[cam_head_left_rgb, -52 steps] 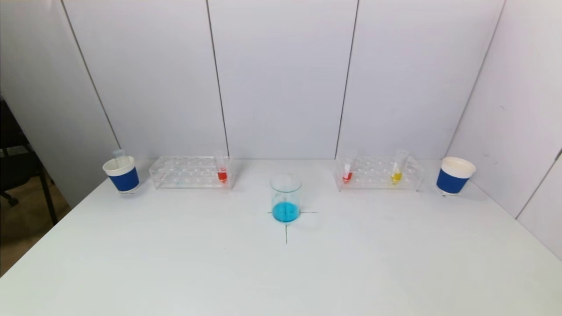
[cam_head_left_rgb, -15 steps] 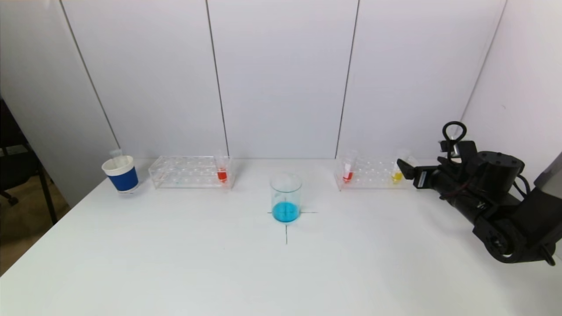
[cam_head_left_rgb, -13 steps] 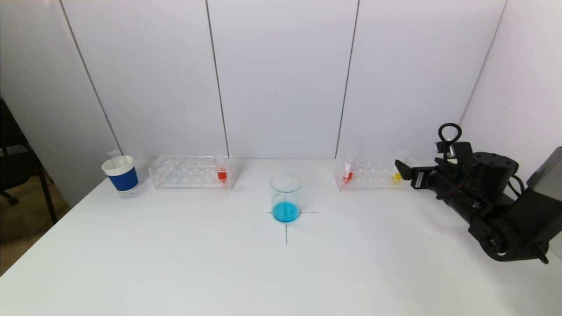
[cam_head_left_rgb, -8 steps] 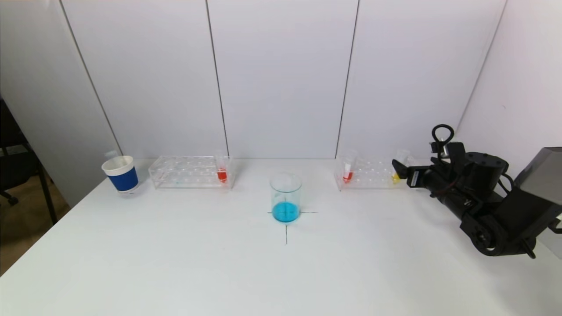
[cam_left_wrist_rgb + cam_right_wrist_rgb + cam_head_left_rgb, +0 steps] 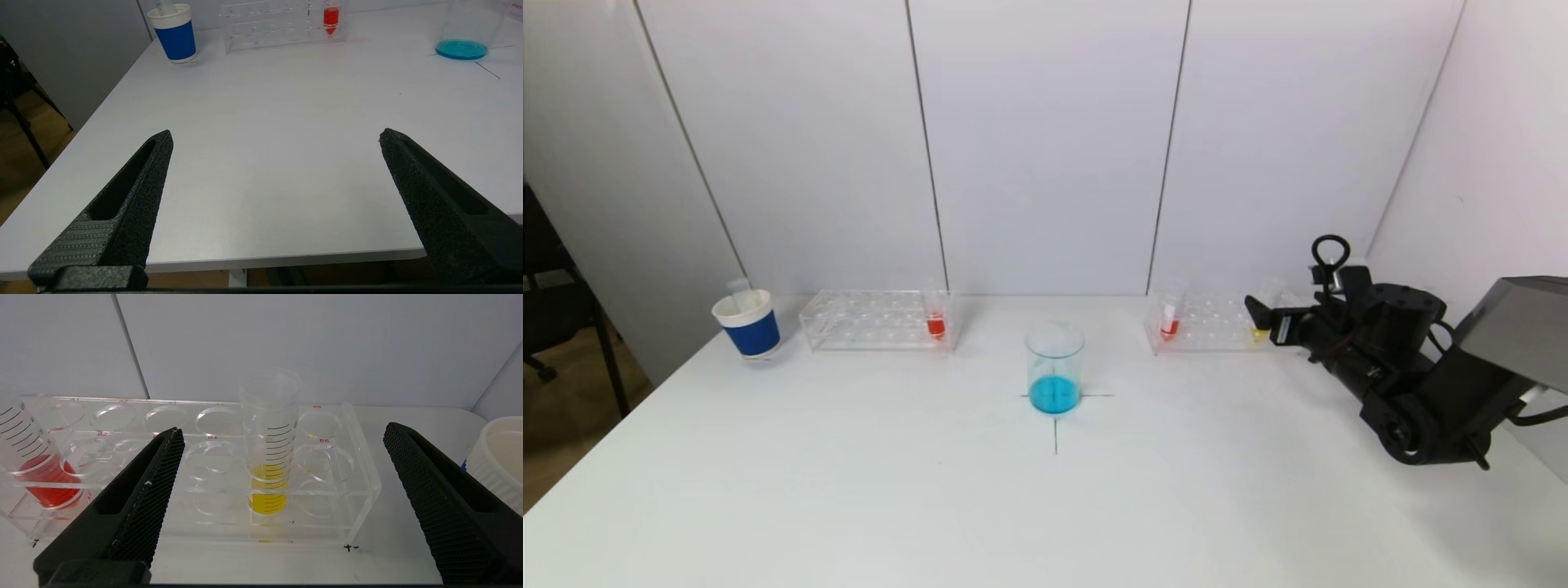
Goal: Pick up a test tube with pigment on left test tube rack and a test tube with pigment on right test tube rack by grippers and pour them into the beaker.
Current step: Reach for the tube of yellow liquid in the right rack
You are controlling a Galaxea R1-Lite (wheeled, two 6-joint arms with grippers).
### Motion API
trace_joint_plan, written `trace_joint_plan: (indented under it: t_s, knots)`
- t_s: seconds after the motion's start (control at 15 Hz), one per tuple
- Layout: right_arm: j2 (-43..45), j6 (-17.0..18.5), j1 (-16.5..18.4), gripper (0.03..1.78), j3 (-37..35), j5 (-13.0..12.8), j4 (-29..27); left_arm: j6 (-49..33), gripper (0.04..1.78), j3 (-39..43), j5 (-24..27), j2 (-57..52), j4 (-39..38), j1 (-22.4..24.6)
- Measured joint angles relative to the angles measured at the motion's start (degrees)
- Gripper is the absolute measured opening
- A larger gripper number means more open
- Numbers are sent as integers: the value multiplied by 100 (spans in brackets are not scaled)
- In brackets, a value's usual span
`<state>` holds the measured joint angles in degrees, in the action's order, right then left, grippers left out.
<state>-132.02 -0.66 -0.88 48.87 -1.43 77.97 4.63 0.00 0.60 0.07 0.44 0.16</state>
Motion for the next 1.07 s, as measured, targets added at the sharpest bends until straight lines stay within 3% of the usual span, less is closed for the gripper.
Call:
trace_joint_plan:
  t_s: [1.07]
  knots:
    - [-601,-27,-13,177,796,-85,-57,0,176,0,-5,2,0,0]
